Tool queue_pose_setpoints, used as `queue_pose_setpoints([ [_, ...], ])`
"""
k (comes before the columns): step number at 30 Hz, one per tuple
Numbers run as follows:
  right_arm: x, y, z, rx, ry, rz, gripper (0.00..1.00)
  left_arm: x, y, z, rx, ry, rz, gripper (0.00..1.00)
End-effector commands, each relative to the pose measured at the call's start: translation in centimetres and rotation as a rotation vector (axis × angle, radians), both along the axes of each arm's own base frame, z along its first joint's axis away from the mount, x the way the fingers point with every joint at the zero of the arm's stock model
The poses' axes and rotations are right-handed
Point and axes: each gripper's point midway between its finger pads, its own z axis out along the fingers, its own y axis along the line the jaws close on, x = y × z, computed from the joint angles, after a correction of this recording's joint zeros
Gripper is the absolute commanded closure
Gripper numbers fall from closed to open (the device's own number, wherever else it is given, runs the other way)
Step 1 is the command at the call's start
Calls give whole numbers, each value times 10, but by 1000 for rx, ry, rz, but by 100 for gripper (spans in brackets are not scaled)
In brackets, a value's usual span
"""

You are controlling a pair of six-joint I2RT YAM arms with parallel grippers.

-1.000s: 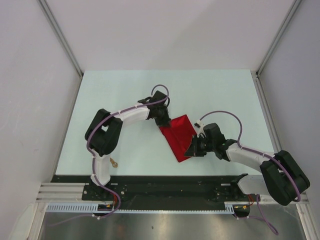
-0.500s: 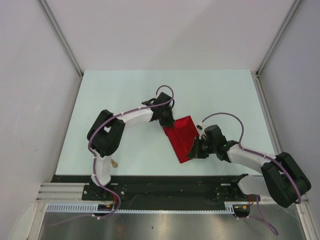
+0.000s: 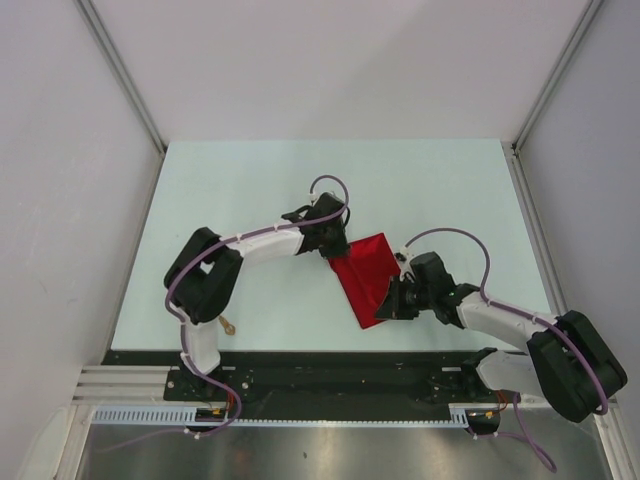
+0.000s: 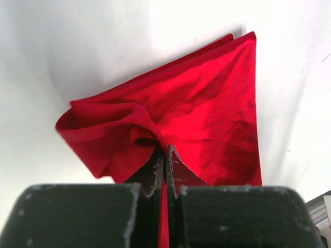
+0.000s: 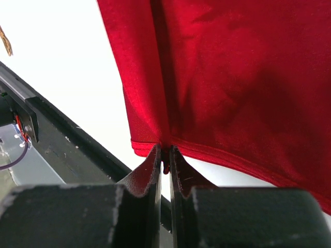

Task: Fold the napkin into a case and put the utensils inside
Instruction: Fold the lower triangle-folded napkin at the center of the board.

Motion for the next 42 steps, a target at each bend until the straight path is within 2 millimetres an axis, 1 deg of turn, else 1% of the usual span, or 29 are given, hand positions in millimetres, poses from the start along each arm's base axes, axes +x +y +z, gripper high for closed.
queue_pose_setpoints([
  [1,-26,4,-5,2,90,51,100,32,11,52,-49,-180,106,100],
  [3,-29,14,2,28,77,82,100,30,17,51,-29,-180,119,100],
  [4,-32,19,5,39,80,89,100,28,19,55,-33,-189,120,100],
  [5,-32,23,7,47,69,99,100,25,23,52,-27,-185,125,100],
  [6,-32,27,10,45,58,104,100,24,26,52,-29,-189,129,100],
  [7,-38,33,11,42,56,132,100,24,29,55,-38,-191,134,100],
  [8,-39,36,11,36,51,139,100,21,34,49,-33,-175,134,100],
  [10,-42,46,14,48,44,156,100,19,39,50,-45,-162,135,100],
  [11,-45,50,15,53,45,166,100,16,44,47,-36,-157,134,100],
  [12,-44,54,17,59,39,172,100,16,47,48,-34,-162,135,100],
  [13,-49,59,18,60,39,191,100,16,49,54,-40,-177,137,100],
  [14,-50,62,17,59,42,197,100,13,52,53,-32,-176,133,100],
  [16,-51,68,19,64,38,205,100,11,54,57,-33,-187,126,100],
  [17,-53,69,18,64,46,208,100,10,52,60,-39,-192,112,100],
  [20,-55,69,21,73,43,210,100,7,46,60,-52,-176,91,100],
  [22,-53,67,22,73,38,199,100,8,36,63,-72,-178,74,100],
  [23,-52,63,21,71,40,186,100,7,33,61,-69,-171,67,100],
  [24,-52,62,25,80,32,183,100,6,28,56,-63,-159,58,100],
  [25,-53,58,23,76,39,174,100,9,22,59,-67,-163,52,100],
  [26,-54,53,19,67,46,165,100,8,19,58,-64,-158,46,100],
  [27,-52,50,22,76,40,148,100,8,14,51,-58,-146,39,100],
  [28,-51,46,21,74,44,135,100,11,10,54,-63,-151,36,100],
  [29,-54,40,16,67,57,131,100,11,7,53,-63,-147,37,100],
  [30,-50,34,15,66,61,102,100,10,2,51,-64,-143,32,100],
  [34,-45,12,8,62,80,49,100,15,-17,47,-69,-129,11,100],
  [37,-45,0,0,44,97,24,100,16,-26,42,-66,-117,2,100],
  [40,-47,-6,-8,36,119,14,100,16,-33,39,-70,-110,-4,99],
  [41,-48,-7,-11,29,133,16,100,16,-34,33,-62,-99,-5,99],
  [42,-49,-8,-13,26,136,16,100,15,-35,31,-60,-94,-6,99],
])
